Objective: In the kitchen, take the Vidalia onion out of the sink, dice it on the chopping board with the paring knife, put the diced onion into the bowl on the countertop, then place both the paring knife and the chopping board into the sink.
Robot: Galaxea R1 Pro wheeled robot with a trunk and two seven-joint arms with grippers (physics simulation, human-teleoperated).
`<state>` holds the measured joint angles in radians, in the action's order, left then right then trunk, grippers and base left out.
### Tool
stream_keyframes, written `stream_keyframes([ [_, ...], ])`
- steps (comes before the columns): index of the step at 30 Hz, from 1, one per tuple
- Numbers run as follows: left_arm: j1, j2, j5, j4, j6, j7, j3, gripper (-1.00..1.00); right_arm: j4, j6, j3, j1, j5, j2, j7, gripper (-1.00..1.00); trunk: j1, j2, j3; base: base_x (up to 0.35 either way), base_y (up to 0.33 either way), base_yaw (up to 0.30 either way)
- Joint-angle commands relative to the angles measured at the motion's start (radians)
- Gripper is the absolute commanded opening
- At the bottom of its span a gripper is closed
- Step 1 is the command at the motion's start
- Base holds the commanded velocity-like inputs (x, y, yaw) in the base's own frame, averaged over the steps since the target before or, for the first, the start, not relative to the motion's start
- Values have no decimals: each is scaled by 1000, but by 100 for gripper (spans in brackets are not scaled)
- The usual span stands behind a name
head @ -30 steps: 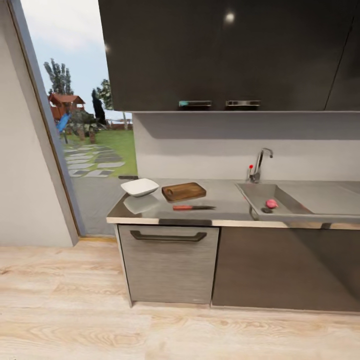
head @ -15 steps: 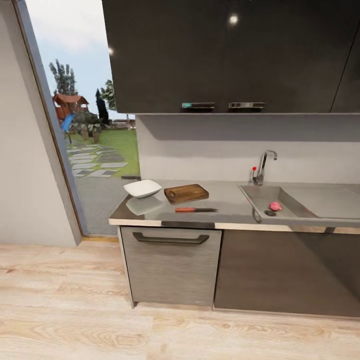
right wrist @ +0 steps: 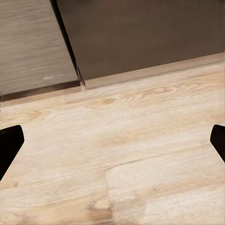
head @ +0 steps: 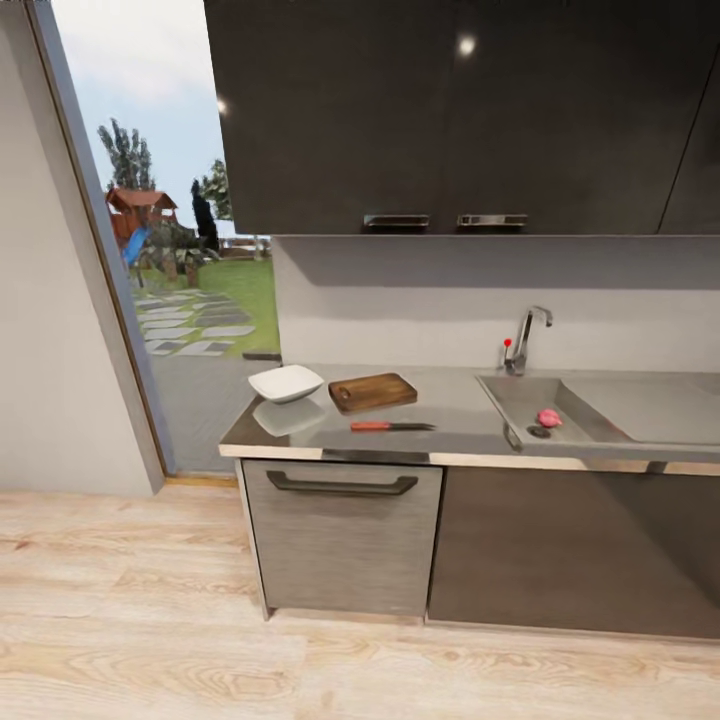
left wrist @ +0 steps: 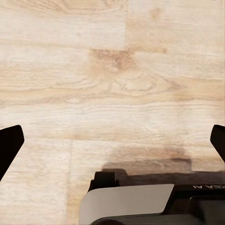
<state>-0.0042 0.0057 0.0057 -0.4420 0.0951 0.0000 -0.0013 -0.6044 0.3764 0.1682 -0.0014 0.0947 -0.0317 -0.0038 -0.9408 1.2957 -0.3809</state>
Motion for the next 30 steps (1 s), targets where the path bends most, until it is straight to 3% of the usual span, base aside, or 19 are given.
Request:
stream_keyframes([
  [1,0,0,1,0,3,0,0,100,0,2,1,0,8,-1,2,100,4,-7,2,0,0,0],
  [30,0,-1,0,0,3,0,0,100,0,2,-1,0,8,-1,2,100,115,-210,93,0,0,0],
])
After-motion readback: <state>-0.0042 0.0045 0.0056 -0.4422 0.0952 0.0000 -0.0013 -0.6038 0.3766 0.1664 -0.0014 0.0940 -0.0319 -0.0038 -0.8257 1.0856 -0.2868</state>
